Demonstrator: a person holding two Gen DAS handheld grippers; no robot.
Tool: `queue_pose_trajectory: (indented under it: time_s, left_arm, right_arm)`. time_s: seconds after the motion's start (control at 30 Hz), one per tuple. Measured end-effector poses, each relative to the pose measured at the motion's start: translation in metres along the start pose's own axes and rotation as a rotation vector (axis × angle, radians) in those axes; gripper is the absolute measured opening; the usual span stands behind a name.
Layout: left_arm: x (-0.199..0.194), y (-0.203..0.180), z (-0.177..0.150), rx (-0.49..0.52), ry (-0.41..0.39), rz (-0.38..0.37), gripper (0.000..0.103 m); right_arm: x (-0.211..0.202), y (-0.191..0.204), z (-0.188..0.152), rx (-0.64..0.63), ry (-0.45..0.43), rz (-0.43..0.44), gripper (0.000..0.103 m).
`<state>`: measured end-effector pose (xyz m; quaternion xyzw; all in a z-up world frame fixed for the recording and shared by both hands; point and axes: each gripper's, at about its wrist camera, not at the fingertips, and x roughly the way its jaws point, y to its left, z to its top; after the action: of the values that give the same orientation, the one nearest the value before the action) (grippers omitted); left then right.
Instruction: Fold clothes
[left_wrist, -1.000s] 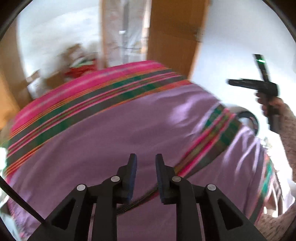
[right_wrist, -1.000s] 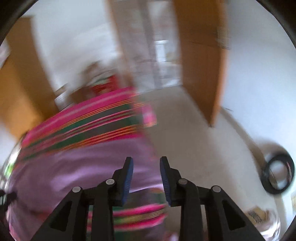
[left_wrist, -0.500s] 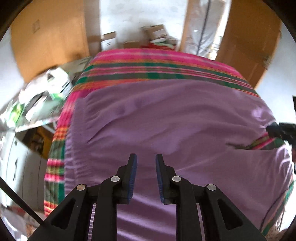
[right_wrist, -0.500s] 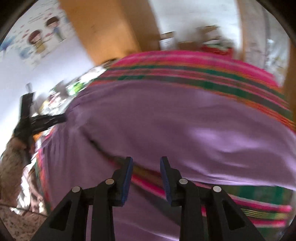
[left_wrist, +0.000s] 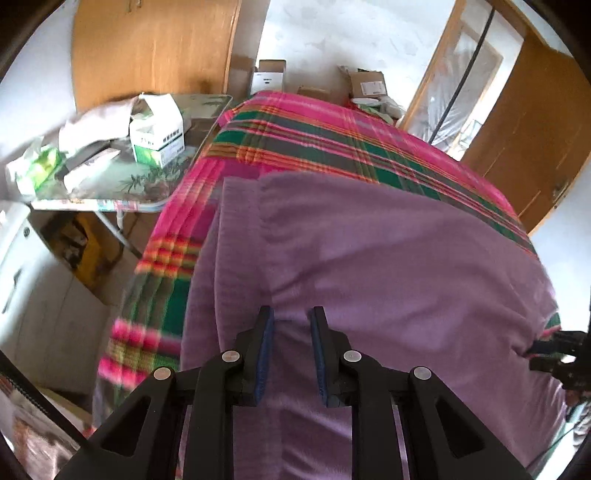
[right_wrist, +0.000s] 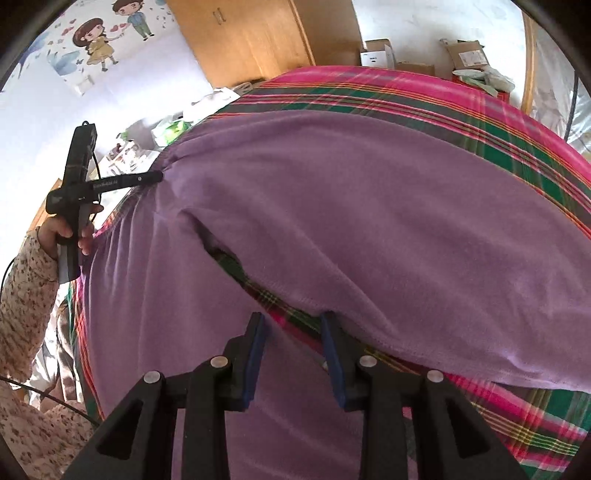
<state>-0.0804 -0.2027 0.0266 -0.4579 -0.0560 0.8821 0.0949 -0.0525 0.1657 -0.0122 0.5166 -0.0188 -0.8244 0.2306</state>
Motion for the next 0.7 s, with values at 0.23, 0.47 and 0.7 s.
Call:
queue_pose_trajectory:
  time_s: [0.23, 0.47, 0.7]
  left_arm:
    - [0.012, -0.008, 0.018, 0.082, 0.016, 0.071, 0.021]
    - [0.007, -0.004, 0.016, 0.061, 0.000, -0.010, 0.021]
    - [-0.017, -0.014, 0.022, -0.050, -0.053, -0.324, 0.025]
  right_arm:
    - [-0.021, 0.015, 0.008, -0.040, -0.036, 0.011, 0.033]
    - [-0.039, 0.025, 0.015, -0.045, -0.103, 0.056, 0.033]
    - [-0.033, 0.025, 0.022, -0.031, -0.119, 0.055, 0.033]
